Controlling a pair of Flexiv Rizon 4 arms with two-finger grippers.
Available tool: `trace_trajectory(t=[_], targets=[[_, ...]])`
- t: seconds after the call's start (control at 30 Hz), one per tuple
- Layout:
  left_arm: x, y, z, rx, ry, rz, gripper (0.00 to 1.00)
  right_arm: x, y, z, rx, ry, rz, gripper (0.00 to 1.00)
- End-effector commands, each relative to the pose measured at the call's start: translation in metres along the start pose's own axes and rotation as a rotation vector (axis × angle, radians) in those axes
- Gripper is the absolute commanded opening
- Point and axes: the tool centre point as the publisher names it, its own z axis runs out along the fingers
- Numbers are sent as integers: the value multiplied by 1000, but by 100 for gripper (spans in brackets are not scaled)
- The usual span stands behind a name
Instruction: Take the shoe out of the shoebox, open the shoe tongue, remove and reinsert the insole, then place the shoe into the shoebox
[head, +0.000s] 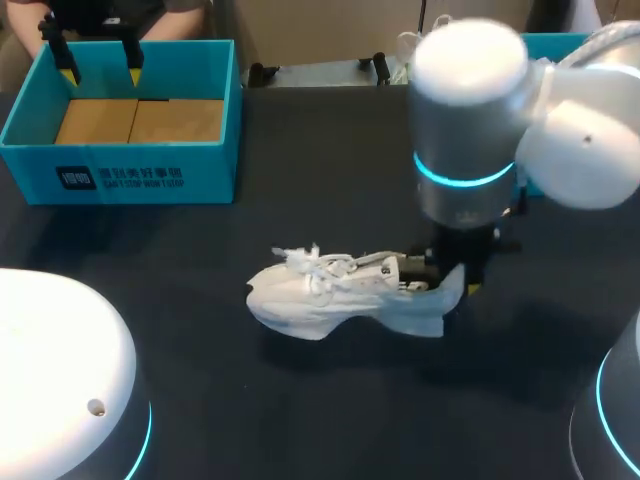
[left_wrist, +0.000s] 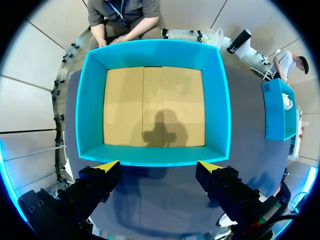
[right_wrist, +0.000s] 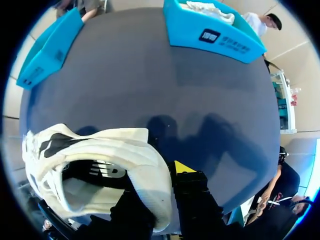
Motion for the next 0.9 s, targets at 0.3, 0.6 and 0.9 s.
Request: trace_trajectory(t=[0.3,0.6,0.9], targets=[[0,0,0,0,1,0,100,38,-2,34,6,-41,-29,0],[0,0,0,0,1,0,100,49,1,44,3,-80,-51,0],[0,0,0,0,1,0,100,54,3,50,7,-119,-39,0]])
